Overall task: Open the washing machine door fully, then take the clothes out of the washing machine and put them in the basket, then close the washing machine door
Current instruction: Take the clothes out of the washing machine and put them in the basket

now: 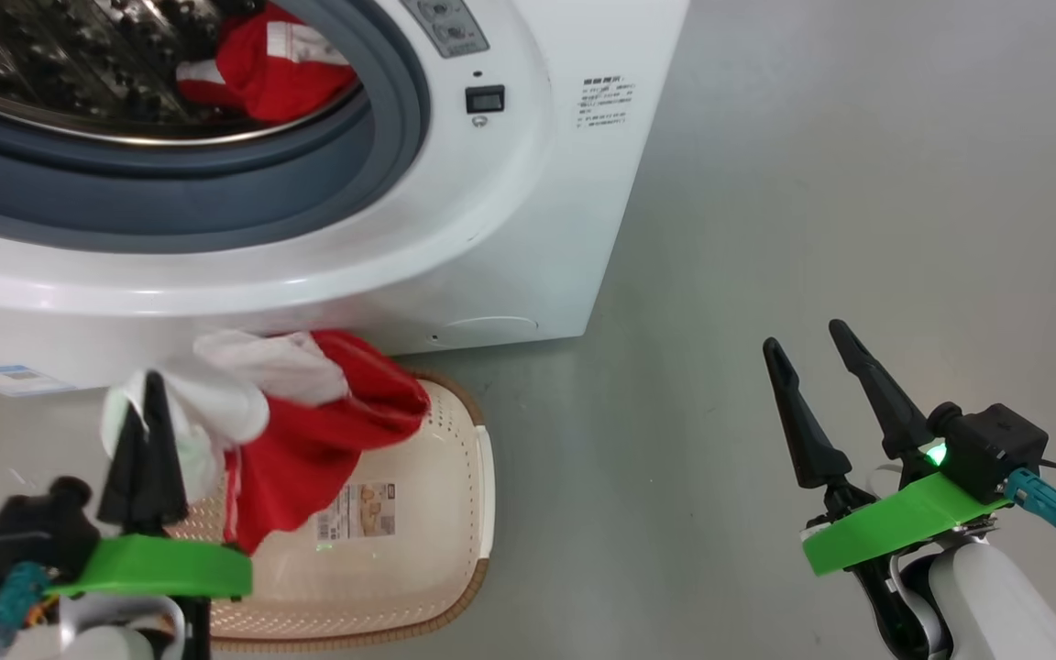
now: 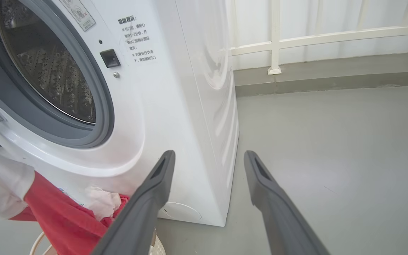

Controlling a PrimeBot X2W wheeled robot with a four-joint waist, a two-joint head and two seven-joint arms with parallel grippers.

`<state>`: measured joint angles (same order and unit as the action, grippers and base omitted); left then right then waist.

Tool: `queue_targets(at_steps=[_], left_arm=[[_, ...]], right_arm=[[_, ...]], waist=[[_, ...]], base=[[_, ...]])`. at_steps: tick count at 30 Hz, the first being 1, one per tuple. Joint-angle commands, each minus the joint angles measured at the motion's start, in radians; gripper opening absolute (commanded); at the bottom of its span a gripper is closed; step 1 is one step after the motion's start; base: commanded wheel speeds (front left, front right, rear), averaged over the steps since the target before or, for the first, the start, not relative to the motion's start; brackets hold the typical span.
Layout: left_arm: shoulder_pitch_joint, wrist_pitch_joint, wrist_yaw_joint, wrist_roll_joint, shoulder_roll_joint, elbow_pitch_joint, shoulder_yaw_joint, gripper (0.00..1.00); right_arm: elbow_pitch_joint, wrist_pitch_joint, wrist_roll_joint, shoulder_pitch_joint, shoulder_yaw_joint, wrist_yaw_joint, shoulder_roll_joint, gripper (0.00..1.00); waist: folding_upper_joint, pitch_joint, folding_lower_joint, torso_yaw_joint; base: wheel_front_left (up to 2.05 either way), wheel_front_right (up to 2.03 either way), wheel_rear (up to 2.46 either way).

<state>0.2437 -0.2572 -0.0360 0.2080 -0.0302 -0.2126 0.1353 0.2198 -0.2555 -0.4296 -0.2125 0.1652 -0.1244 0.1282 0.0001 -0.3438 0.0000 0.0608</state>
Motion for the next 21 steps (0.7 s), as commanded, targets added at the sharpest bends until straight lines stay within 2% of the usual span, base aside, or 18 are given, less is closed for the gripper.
queue_targets(at_steps=[1, 2, 13, 15, 17, 18, 19, 21], left_arm=[[-0.003, -0.005, -0.007, -0.002, -0.020, -0.014, 0.028, 0.00], [0.007, -0.005, -0.016, -0.007, -0.020, -0.083, 0.021, 0.00], [0.111, -0.005, -0.038, -0.062, -0.020, -0.454, 0.007, 0.00], [0.134, -0.005, -0.040, -0.070, -0.020, -0.511, 0.011, 0.19], [0.156, -0.005, -0.042, -0.075, -0.020, -0.560, 0.016, 0.46], [0.165, -0.005, -0.042, -0.078, -0.020, -0.581, 0.018, 0.64], [0.174, -0.005, -0.042, -0.082, -0.020, -0.600, 0.020, 0.98], [0.188, -0.005, -0.043, -0.086, -0.022, -0.637, 0.025, 1.00]], right_arm=[[-0.026, -0.006, 0.003, -0.020, 0.021, -0.006, 0.014, 1.00], [-0.027, -0.006, 0.003, -0.025, 0.021, -0.006, 0.015, 1.00], [-0.032, -0.006, 0.004, -0.053, 0.028, -0.006, 0.014, 1.00], [-0.032, -0.006, 0.004, -0.057, 0.029, -0.006, 0.013, 1.00], [-0.032, -0.006, 0.005, -0.061, 0.029, -0.006, 0.012, 1.00], [-0.031, -0.006, 0.005, -0.062, 0.029, -0.006, 0.011, 1.00], [-0.031, -0.006, 0.005, -0.064, 0.029, -0.006, 0.011, 1.00], [-0.028, -0.006, 0.004, -0.066, 0.029, -0.006, 0.010, 1.00]], waist=[[-0.0001, -0.013, 0.0000, 0.004], [-0.0001, -0.021, 0.0000, 0.005], [-0.0001, -0.083, 0.0000, 0.022], [-0.0001, -0.090, 0.0000, 0.025], [-0.0001, -0.096, 0.0000, 0.028], [-0.0001, -0.098, 0.0000, 0.029], [-0.0001, -0.099, 0.0000, 0.030], [-0.0001, -0.099, 0.0000, 0.032]], base=[[0.00, 0.00, 0.00], [0.00, 0.00, 0.00], [0.00, 0.00, 0.00], [0.00, 0.00, 0.00], [0.00, 0.00, 0.00], [0.00, 0.00, 0.00], [0.00, 0.00, 0.00], [0.00, 0.00, 0.00]])
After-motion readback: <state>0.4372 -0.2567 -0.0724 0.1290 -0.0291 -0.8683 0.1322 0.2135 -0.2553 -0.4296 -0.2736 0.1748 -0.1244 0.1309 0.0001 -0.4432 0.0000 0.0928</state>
